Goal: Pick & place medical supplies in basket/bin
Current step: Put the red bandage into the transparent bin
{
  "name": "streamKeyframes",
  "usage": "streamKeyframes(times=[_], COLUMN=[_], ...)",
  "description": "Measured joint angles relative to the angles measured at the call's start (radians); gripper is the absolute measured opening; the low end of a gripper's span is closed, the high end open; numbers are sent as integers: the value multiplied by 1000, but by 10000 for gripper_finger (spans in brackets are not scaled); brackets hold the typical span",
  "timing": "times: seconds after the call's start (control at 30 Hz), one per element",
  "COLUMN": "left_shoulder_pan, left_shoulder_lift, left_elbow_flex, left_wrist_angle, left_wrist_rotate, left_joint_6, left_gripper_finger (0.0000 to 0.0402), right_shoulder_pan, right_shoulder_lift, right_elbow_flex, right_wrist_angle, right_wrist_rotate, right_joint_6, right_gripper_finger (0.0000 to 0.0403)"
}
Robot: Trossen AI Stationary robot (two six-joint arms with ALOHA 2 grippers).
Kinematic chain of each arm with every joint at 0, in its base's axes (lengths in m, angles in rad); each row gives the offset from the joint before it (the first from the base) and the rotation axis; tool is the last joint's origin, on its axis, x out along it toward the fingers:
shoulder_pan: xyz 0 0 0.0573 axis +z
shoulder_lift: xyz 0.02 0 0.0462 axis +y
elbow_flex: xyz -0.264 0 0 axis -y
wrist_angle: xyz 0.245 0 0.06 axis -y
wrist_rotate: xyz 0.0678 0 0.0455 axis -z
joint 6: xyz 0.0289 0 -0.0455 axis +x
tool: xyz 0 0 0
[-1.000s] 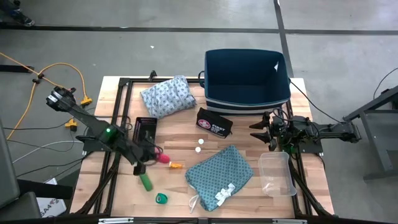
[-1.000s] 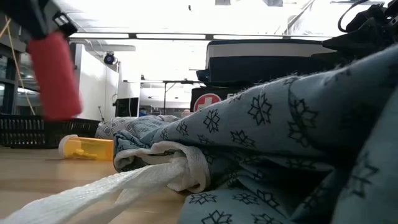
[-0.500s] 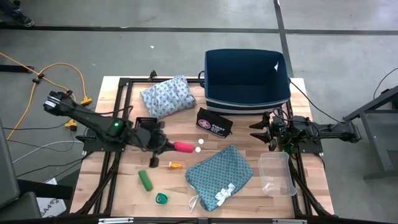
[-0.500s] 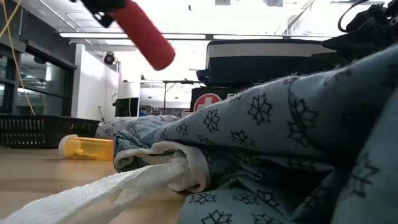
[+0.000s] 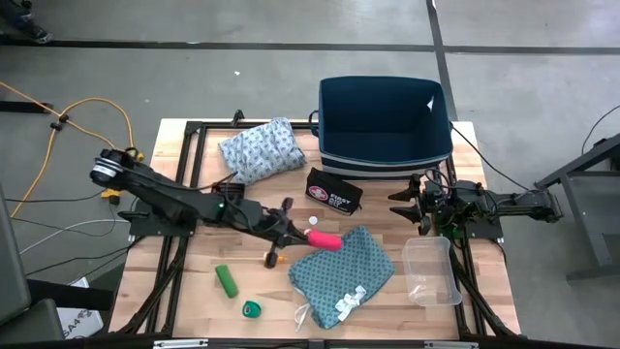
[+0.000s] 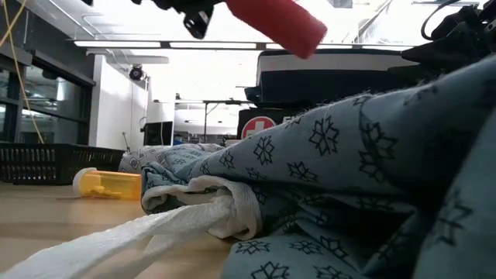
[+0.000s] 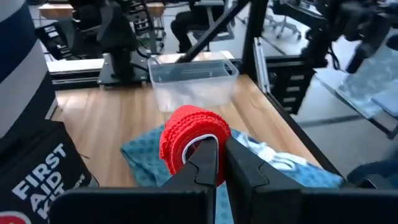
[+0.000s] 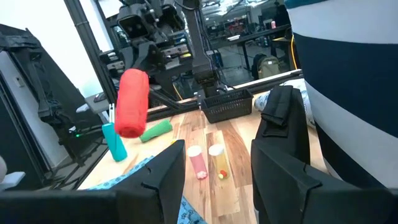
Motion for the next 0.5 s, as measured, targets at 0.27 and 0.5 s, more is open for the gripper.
streamKeyframes(times=[0.27, 0.5], left_shoulder_pan=[52, 75], left_shoulder_lift=[91, 97], left_elbow_flex=[1, 1], left_wrist_angle=[145, 173], left_wrist_rotate=[4, 12], left_joint_6=[29, 36], left_gripper_finger=[6, 6], right_shoulder_pan=[0, 0], right_shoulder_lift=[0, 0], right_elbow_flex=[0, 0], right_wrist_angle=[0, 0], right_wrist_rotate=[0, 0], right_joint_6=[0, 0], right_gripper_finger=[171, 171])
